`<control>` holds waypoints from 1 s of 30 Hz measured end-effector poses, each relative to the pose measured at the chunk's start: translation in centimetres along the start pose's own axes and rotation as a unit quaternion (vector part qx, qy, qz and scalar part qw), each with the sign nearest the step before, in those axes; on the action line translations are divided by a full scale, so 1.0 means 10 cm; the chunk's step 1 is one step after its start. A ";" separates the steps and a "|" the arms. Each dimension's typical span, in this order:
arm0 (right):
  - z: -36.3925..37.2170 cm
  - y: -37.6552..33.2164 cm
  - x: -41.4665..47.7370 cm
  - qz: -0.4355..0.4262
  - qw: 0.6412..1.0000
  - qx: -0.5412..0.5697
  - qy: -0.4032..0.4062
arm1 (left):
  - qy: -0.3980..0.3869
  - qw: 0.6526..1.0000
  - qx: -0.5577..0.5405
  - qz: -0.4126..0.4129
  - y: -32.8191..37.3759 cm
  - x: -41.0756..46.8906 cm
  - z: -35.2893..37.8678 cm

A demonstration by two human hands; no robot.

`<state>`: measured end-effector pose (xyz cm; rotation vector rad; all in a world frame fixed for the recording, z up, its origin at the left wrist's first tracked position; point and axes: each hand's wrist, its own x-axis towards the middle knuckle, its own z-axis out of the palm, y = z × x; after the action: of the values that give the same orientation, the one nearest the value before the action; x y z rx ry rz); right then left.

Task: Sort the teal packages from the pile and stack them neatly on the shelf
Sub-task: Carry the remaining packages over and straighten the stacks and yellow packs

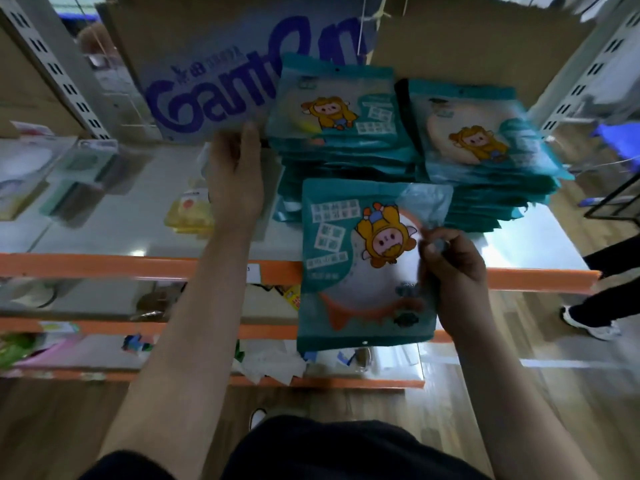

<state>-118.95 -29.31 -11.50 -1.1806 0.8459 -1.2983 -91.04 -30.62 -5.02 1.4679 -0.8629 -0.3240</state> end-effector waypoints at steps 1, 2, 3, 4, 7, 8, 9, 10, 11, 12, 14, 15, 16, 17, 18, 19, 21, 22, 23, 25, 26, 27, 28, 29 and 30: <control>0.00 -0.02 0.01 -0.008 1.000 0.005 -0.002 | -0.026 1.000 -0.014 -0.008 -0.04 -0.19 -0.07; -0.01 -0.02 0.02 -0.017 1.000 0.007 -0.002 | -0.075 0.996 -0.032 -0.031 -0.07 -0.37 -0.14; -0.01 -0.02 0.02 -0.024 1.000 0.008 -0.002 | -0.142 0.987 -0.056 -0.056 -0.09 -0.52 -0.22; 0.00 -0.01 0.02 -0.029 1.000 0.011 -0.001 | -0.216 0.970 -0.078 -0.079 -0.14 -0.63 -0.28; 0.05 0.05 -0.02 -0.037 0.999 0.029 0.006 | -0.362 0.925 -0.073 -0.087 -0.26 -0.88 -0.39; 0.08 0.07 -0.05 -0.038 0.999 0.031 0.012 | -0.371 0.924 -0.054 -0.078 -0.30 -0.91 -0.41; 0.10 0.10 -0.08 -0.038 0.999 0.029 0.017 | -0.372 0.925 -0.037 -0.072 -0.31 -0.93 -0.42; 0.11 0.12 -0.11 -0.035 0.999 0.027 0.018 | -0.371 0.925 -0.024 -0.073 -0.32 -0.92 -0.44; 0.11 0.14 -0.13 -0.033 0.999 0.025 0.015 | -0.371 0.926 -0.019 -0.071 -0.32 -0.90 -0.47; 0.12 0.16 -0.15 -0.033 0.999 0.019 0.009 | -0.372 0.926 -0.016 -0.067 -0.31 -0.87 -0.50; 0.12 0.15 -0.17 -0.044 0.999 -0.014 -0.001 | -0.368 0.928 0.002 -0.056 -0.28 -0.78 -0.55; 0.12 0.12 -0.16 -0.056 0.998 -0.030 0.000 | -0.360 0.932 0.025 -0.044 -0.25 -0.74 -0.57; 0.13 0.09 -0.15 -0.073 0.996 -0.043 0.004 | -0.348 0.935 0.057 -0.024 -0.23 -0.68 -0.59; 0.13 0.04 -0.14 -0.094 0.994 -0.058 0.010 | -0.335 0.937 0.102 0.013 -0.19 -0.62 -0.61; 0.13 -0.02 -0.12 -0.116 0.990 -0.083 0.014 | -0.323 0.930 0.163 0.060 -0.14 -0.55 -0.62; 0.14 -0.08 -0.11 -0.136 0.983 -0.125 0.015 | -0.318 0.915 0.223 0.105 -0.09 -0.48 -0.63; 0.19 -0.20 -0.06 -0.164 0.959 -0.229 -0.007 | -0.336 0.875 0.300 0.177 0.00 -0.35 -0.61; 0.23 -0.25 -0.04 -0.169 0.947 -0.271 -0.031 | -0.351 0.859 0.314 0.201 0.06 -0.30 -0.59; 0.29 -0.29 -0.01 -0.169 0.936 -0.302 -0.061 | -0.366 0.846 0.317 0.224 0.12 -0.28 -0.55; 0.42 -0.35 0.03 -0.169 0.907 -0.364 -0.128 | -0.391 0.822 0.312 0.273 0.24 -0.28 -0.46; 0.48 -0.37 0.04 -0.172 0.887 -0.401 -0.153 | -0.399 0.807 0.317 0.298 0.30 -0.30 -0.42; 0.52 -0.39 0.05 -0.177 0.865 -0.438 -0.168 | -0.401 0.794 0.328 0.319 0.34 -0.30 -0.38; 0.55 -0.41 0.05 -0.176 0.845 -0.473 -0.177 | -0.396 0.786 0.339 0.333 0.36 -0.29 -0.35; 0.57 -0.43 0.06 -0.166 0.830 -0.500 -0.182 | -0.389 0.783 0.347 0.339 0.37 -0.29 -0.33; 0.59 -0.45 0.06 -0.150 0.823 -0.515 -0.188 | -0.384 0.782 0.354 0.341 0.37 -0.29 -0.32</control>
<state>-114.43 -28.36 -5.67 -2.4157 1.1202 -0.7270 -92.00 -25.86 -2.03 1.5517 -2.3040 -0.0122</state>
